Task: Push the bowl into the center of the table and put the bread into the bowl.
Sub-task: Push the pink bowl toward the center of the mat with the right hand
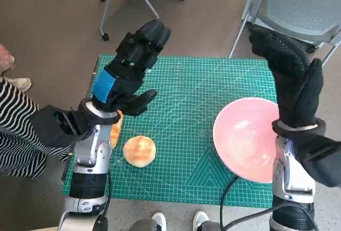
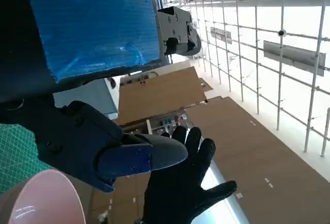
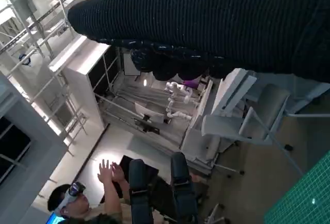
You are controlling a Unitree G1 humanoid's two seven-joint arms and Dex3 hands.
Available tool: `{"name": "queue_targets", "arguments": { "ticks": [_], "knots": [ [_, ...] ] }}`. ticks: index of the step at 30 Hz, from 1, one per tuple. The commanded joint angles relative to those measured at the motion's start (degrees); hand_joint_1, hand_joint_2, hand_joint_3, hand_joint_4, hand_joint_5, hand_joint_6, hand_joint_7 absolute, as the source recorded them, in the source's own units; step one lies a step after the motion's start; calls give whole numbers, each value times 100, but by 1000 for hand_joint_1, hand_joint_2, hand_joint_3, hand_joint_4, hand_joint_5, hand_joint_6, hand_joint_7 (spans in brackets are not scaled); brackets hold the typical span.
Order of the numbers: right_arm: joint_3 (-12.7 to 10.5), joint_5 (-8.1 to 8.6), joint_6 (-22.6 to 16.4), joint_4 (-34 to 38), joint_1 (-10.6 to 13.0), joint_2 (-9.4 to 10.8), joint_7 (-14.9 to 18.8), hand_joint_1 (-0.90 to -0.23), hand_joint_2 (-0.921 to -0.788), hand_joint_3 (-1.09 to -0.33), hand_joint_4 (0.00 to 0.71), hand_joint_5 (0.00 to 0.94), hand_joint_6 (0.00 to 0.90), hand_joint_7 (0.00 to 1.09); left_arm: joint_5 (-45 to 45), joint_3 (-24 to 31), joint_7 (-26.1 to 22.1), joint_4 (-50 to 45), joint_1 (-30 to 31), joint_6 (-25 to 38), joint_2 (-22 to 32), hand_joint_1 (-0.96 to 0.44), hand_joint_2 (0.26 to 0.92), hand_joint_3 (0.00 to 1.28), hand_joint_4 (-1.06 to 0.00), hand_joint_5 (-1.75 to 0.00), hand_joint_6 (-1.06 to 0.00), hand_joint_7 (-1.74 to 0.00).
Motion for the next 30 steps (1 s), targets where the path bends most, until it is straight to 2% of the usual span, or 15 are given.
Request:
{"name": "queue_targets", "arguments": {
  "ticks": [1,6,10,13,19,22,24,30],
  "knots": [
    [-137,88,32,-40,236,-126,76,-694,-921,-683,216,0,62,541,-36,18,-3,1,23,-29,20,-496,782,532,1,-84,1,-447],
    [-527,252,-206,137,456,-383,236,-692,-921,-691,196,0,46,537,-49,4,0,-39,53,-18,-4,-494,786,528,1,-82,1,-445],
    [-877,246,-513,432,640,-527,166,-690,-921,-705,173,0,27,536,-64,-1,-15,-56,82,-24,-15,-491,787,525,1,-80,1,-444],
    [-1170,-11,-779,630,857,-526,-200,-681,-921,-718,164,0,18,541,-71,-2,-27,-57,97,-31,-19,-492,788,524,-1,-81,1,-443],
    [-1573,-545,-1191,985,1257,-491,-936,-672,-921,-746,157,1,1,564,-110,23,-59,-25,105,-16,-10,-500,791,521,-1,-83,1,-443],
    [-1716,-697,-1369,1245,1406,-521,-1200,-675,-921,-763,160,3,0,566,-124,32,-68,-32,113,-7,-5,-506,793,519,0,-84,1,-442],
    [-1829,-719,-1531,1549,1494,-560,-1313,-666,-921,-778,162,4,-1,568,-123,39,-65,-24,114,-14,-3,-511,794,518,0,-82,1,-440],
    [-2072,-439,-2071,2661,1563,-666,-1269,-633,-921,-797,164,3,9,543,-132,58,-57,-2,107,-1,0,-518,798,513,-2,-81,1,-435]
  ]
}}
